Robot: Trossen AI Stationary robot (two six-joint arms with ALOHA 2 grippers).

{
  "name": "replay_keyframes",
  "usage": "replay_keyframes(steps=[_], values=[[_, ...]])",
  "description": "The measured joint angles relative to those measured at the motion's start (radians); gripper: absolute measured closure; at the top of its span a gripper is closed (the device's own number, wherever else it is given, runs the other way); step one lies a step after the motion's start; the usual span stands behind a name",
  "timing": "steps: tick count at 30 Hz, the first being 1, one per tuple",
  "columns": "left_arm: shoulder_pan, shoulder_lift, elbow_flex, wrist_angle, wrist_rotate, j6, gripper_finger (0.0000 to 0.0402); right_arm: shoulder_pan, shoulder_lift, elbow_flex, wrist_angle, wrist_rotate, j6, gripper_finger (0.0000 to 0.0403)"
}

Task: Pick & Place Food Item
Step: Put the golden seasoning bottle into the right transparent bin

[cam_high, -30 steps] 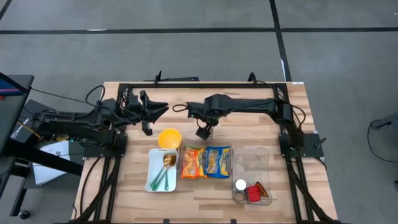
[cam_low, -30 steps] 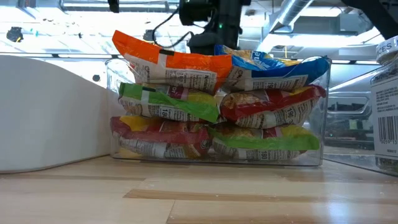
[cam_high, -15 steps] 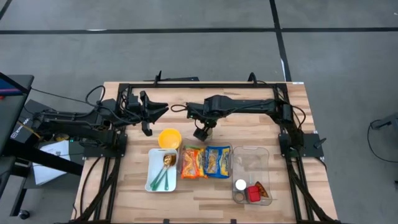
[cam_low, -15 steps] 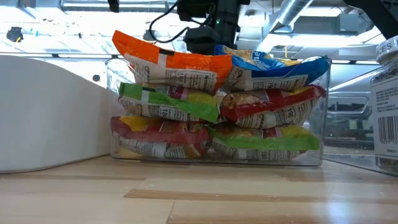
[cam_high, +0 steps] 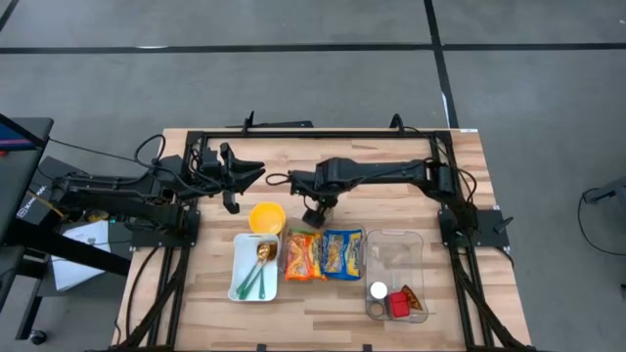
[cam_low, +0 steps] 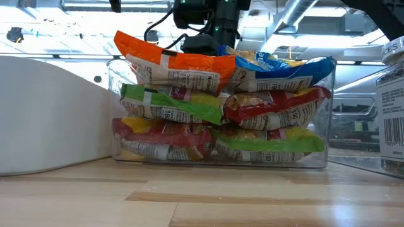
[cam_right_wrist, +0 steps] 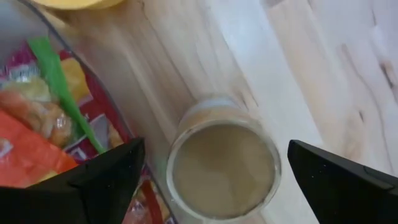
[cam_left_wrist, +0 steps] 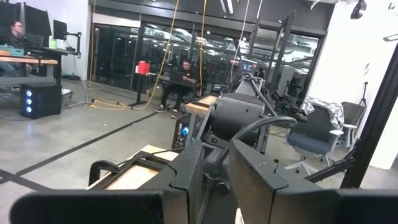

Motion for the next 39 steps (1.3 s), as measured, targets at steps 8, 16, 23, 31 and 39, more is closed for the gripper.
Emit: replay_keyframes(steps=[8,16,23,31,39], values=[[0.0,0.0,0.0,0.0,0.0,0.0,0.0325,-0.015,0.001,-0.045,0.004,-0.01,-0.009,0.0014],[0.0,0.0,0.0,0.0,0.0,-0.002,0.0325,-0.005,0.002,-0.093,0.041,-0.027,-0.028,0.0018],[0.0,0.0,0.0,0.0,0.0,-0.003,0.0325,-0.005,-0.001,-0.093,0.049,-0.027,-0.02,0.0031],[0.0,0.0,0.0,0.001,0.0,-0.006,0.0325,-0.005,-0.002,-0.093,0.036,-0.027,-0.02,0.0066],[0.0,0.0,0.0,0.001,0.0,-0.007,0.0325,-0.005,-0.003,-0.093,0.034,-0.007,-0.033,0.0139]])
